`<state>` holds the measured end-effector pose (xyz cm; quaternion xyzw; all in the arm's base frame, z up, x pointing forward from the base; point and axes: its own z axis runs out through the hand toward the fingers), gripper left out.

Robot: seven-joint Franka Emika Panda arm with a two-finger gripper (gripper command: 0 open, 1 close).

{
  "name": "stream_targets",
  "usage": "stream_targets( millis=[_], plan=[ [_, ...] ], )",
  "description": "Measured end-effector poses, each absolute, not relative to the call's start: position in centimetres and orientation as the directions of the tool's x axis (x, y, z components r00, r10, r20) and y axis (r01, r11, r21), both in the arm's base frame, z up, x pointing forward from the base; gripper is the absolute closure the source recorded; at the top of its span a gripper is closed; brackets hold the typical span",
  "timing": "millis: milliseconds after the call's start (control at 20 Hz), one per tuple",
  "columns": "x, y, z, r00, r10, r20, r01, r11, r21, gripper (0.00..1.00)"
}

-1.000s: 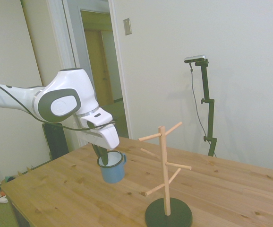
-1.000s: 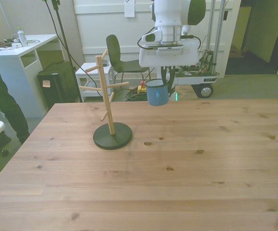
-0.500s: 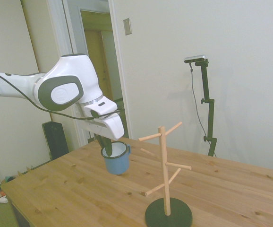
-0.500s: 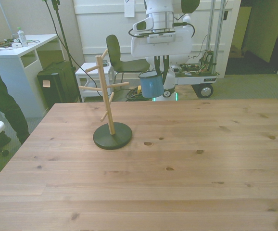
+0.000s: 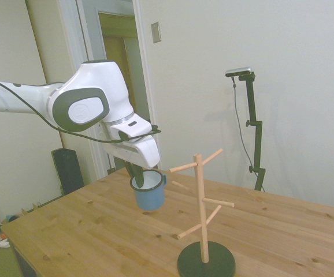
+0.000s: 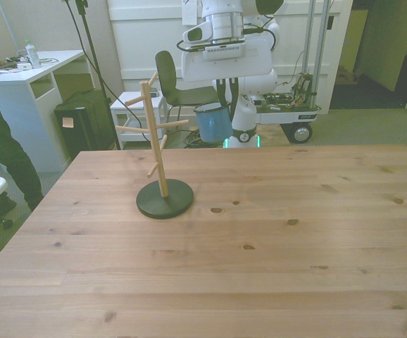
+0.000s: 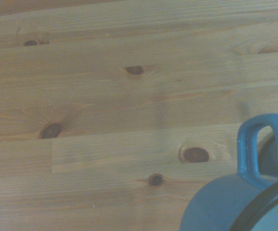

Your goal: Hang the mug

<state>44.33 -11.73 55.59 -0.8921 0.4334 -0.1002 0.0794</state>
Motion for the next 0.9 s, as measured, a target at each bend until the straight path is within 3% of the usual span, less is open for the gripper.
stream_targets(
  millis=[850,900],
  plan=[
    [43.0,-18.1,55.9,0.566,-0.819,0.089,-0.781,-0.568,-0.259,1.0],
    [43.0,-18.3,55.8,0.565,-0.821,0.086,-0.783,-0.566,-0.259,0.0]
  ],
)
